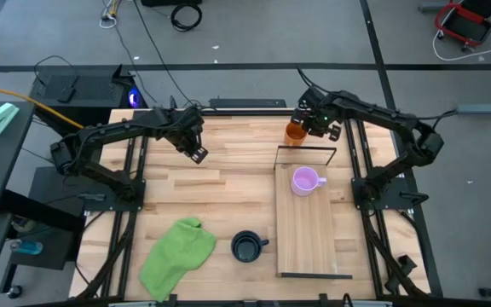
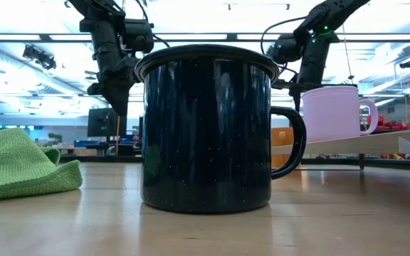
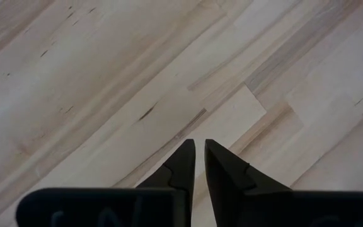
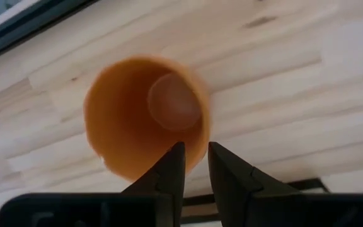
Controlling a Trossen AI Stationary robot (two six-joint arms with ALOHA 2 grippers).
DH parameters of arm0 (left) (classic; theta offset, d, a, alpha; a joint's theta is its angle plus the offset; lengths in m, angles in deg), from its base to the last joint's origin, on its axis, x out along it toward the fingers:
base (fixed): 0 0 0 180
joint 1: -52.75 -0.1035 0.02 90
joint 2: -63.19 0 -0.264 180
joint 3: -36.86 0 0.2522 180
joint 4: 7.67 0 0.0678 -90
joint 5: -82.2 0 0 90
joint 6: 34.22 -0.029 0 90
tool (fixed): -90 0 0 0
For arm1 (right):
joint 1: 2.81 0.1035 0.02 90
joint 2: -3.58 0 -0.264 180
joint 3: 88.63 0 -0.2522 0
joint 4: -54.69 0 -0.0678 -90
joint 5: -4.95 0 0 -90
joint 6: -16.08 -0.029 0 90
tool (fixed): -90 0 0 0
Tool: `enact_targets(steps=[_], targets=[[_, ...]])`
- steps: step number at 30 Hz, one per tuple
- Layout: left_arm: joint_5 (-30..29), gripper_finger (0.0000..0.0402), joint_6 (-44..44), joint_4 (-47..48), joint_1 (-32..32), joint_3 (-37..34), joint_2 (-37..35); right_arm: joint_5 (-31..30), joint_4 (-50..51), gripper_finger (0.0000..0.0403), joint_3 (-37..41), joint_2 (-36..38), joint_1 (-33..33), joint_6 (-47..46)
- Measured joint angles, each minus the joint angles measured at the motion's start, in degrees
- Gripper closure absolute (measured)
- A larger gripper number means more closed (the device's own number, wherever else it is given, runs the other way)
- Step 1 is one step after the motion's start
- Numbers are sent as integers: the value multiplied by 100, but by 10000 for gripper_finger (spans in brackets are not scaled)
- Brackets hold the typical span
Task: Stack small to large cups/mugs on shelf
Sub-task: Put the orange mug on the shelf
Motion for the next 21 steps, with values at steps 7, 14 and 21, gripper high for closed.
enact_targets(steps=[7, 14, 21], targets=[[0, 354, 2, 0, 0, 0, 0, 34, 0, 325, -2, -9, 157, -108], [0, 354, 1, 2, 0, 0, 0, 49, -135, 326, -9, -276, 130, -109], [2, 351, -1, 4, 0, 0, 0, 12, -280, 326, -9, -426, 130, -75]])
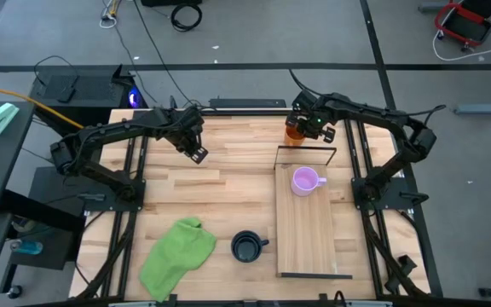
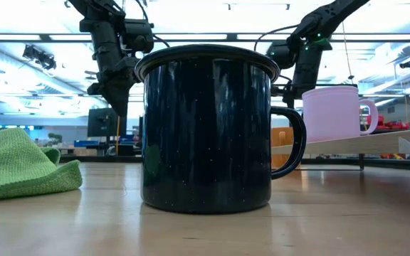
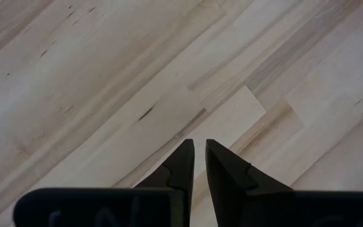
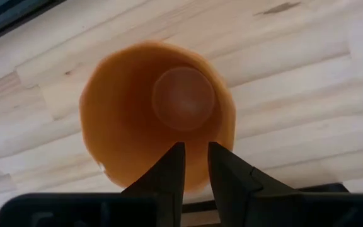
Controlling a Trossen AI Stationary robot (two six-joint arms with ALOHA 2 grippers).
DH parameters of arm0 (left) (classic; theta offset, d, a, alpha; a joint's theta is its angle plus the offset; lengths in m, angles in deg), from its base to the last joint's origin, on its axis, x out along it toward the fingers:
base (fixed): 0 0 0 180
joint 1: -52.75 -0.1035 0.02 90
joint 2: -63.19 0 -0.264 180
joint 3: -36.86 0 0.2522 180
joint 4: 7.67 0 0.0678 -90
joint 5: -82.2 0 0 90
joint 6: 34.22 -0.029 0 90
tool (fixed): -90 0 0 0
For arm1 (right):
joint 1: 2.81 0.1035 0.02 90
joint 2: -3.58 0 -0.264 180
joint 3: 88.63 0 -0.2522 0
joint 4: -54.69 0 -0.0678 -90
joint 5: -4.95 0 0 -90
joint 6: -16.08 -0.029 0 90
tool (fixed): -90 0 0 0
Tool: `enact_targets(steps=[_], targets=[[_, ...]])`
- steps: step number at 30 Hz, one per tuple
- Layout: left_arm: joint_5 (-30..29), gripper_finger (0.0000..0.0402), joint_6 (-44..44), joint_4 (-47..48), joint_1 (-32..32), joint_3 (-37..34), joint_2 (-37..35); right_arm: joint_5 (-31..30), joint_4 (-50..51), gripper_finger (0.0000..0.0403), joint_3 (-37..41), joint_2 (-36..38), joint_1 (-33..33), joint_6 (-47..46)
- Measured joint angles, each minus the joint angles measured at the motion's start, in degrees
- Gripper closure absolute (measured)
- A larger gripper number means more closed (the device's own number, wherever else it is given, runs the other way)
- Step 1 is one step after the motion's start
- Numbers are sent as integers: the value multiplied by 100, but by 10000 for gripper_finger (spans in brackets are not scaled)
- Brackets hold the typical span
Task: Stack small to large cups/mugs on shelf
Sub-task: Put the orange mug on the shelf
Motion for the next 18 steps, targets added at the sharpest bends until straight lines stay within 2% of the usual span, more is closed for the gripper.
enact_targets(steps=[5, 12, 18], targets=[[0, 349, -1, 2, 0, 0, 0, -32, 49, 326, 2, 190, -108, 140], [0, 349, -1, 0, 0, 0, 0, -451, 617, 326, 2, 444, -290, 170], [0, 349, -48, -21, 0, 0, 0, -422, 306, 326, 2, 420, -284, 128]])
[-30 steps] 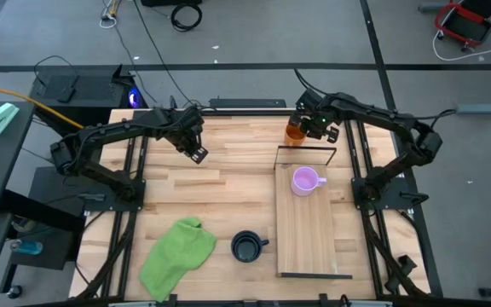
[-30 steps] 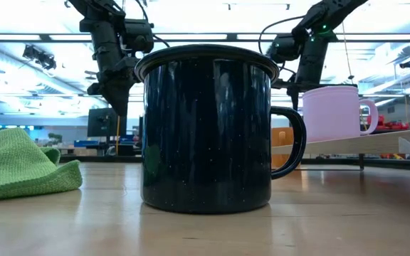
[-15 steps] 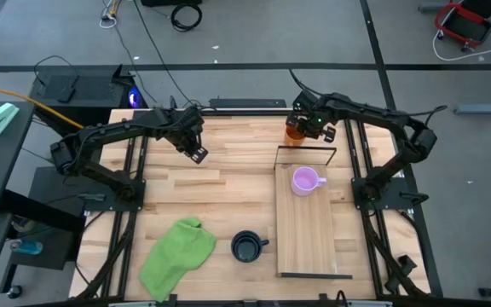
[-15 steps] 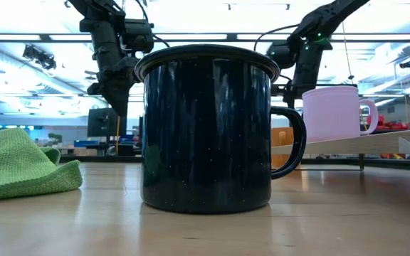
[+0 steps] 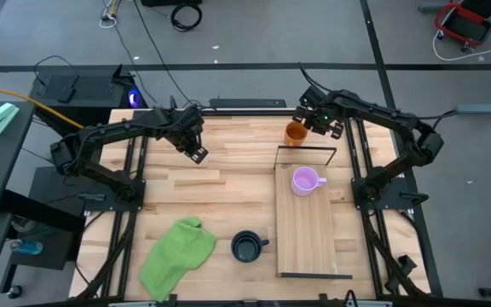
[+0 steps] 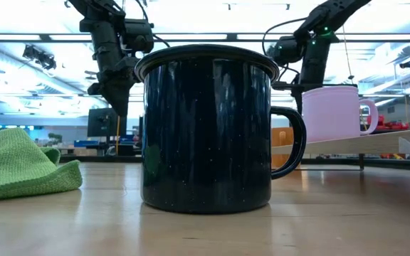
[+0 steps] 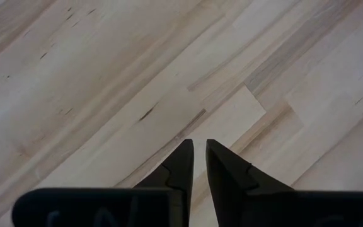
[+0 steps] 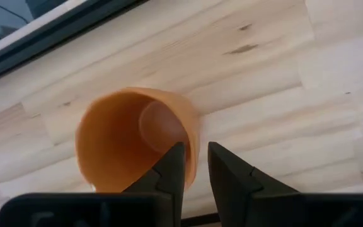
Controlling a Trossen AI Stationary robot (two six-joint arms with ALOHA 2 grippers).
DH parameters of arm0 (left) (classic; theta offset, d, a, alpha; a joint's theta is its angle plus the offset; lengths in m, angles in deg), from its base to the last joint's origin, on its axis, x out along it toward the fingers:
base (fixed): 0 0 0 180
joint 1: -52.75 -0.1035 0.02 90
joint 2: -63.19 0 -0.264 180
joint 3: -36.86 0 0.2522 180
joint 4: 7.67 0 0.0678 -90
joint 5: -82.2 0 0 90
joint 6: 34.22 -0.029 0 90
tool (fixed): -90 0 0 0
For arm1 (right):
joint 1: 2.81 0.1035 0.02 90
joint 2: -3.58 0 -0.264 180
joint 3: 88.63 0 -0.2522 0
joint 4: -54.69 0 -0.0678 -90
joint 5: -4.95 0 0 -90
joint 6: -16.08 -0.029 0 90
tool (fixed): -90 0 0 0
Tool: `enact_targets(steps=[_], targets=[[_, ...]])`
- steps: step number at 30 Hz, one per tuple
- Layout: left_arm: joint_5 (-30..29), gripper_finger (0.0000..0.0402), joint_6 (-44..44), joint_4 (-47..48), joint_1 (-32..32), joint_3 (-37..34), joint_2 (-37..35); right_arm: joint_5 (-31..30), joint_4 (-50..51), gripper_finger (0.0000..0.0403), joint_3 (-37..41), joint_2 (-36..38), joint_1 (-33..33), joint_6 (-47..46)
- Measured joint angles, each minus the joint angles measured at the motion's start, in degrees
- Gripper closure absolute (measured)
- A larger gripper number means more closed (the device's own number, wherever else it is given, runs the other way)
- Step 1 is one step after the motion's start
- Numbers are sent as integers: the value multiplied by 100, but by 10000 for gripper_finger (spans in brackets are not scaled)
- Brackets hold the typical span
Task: Stack small to large cups/mugs on shelf
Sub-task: Put the orange mug on the shelf
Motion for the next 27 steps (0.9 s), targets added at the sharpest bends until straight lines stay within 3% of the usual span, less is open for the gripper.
enact_targets(steps=[27], targets=[[0, 344, 3, -1, 0, 0, 0, 22, -98, 326, 4, -748, 140, 101]])
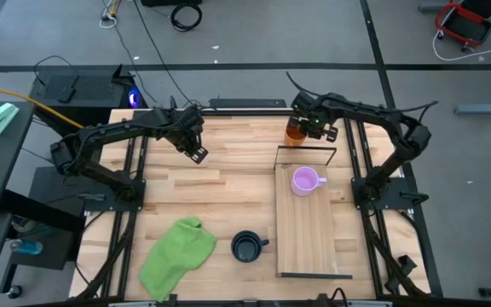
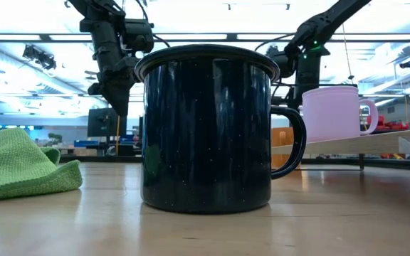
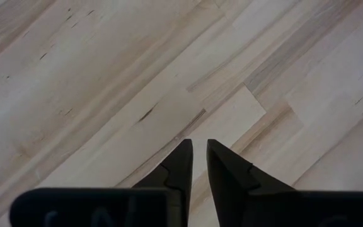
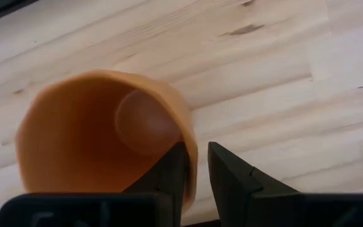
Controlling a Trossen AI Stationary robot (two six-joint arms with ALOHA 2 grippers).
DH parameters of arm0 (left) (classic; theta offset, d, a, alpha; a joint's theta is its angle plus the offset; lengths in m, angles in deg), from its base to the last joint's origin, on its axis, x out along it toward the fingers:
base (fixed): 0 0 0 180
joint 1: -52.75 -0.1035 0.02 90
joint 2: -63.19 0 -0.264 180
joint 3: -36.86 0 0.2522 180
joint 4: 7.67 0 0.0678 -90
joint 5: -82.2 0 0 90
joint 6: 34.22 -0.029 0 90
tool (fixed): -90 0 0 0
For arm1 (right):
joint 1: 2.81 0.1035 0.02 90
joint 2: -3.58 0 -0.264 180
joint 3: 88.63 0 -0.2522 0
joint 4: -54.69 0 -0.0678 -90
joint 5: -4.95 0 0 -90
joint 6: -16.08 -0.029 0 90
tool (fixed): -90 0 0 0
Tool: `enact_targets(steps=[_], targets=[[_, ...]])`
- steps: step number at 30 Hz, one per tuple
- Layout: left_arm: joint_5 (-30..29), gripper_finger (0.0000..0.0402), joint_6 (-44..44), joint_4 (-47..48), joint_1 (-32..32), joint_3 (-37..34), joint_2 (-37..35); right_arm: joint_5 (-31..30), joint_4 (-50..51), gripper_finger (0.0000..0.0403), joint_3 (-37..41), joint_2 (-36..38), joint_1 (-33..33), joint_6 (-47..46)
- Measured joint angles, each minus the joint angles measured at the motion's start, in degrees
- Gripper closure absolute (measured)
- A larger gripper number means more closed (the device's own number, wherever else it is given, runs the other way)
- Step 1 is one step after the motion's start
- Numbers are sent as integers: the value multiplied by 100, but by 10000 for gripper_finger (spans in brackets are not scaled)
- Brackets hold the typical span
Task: Stack small to large cups/mugs on shelf
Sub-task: Put the orange mug on the shelf
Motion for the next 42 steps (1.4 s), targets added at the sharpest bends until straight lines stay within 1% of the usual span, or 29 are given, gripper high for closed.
enact_targets(steps=[14, 17, 23, 26, 36, 42], targets=[[0, 351, 2, -11, 0, 0, 0, -8, -160, 329, 0, -58, -4, 67], [0, 348, 4, -13, 0, 0, 0, -10, -233, 342, 0, -58, -6, 67], [0, 346, 4, -17, 2, 0, 0, -24, -263, 380, 0, -58, -4, 69], [0, 350, 4, -17, 0, 0, 0, -23, -263, 388, 0, -56, -4, 94], [0, 350, 4, -17, 2, 0, 0, -36, -303, 389, -2, -56, -4, 986], [0, 349, 4, -17, 0, 0, 0, 196, -279, 389, -57, -60, -9, 1603]])
